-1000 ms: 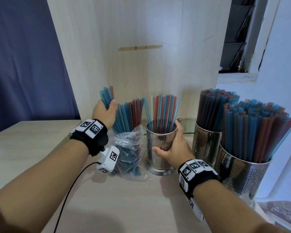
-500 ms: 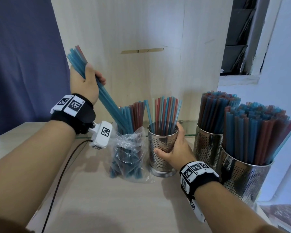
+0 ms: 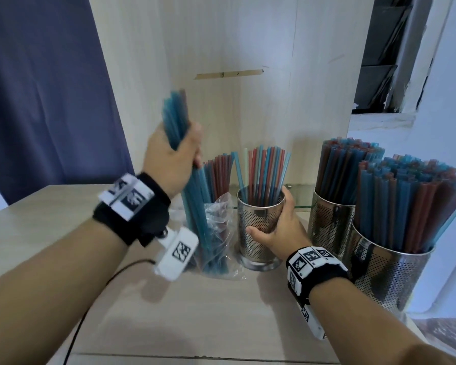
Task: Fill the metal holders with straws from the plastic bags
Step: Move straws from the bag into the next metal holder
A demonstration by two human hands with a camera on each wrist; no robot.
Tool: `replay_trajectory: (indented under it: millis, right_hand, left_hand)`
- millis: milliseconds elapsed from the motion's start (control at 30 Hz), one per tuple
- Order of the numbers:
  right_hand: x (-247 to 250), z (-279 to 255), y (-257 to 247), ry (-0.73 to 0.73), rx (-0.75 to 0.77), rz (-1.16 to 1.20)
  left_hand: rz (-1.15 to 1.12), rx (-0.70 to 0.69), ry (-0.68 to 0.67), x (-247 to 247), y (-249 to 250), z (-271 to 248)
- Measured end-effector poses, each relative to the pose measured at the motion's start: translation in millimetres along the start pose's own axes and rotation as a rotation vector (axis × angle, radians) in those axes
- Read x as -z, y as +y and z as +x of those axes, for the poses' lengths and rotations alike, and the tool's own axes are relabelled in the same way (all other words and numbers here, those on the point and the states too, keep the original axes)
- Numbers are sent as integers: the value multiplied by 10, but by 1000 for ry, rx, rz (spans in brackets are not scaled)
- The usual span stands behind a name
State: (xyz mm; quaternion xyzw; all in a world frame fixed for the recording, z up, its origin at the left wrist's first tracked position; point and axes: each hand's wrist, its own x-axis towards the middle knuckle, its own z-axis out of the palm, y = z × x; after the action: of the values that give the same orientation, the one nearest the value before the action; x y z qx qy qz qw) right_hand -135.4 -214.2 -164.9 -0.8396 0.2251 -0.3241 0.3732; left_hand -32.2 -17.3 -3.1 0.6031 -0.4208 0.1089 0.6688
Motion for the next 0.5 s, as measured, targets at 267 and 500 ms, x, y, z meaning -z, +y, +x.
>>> replay_trajectory:
  millis: [267, 500]
  right_hand:
    - [1, -15, -14, 7, 15, 14]
    - [18, -25, -35, -4, 6, 5]
  left_hand:
    - [113, 232, -269, -130, -653, -874]
    - [95, 259, -242, -161, -701, -931]
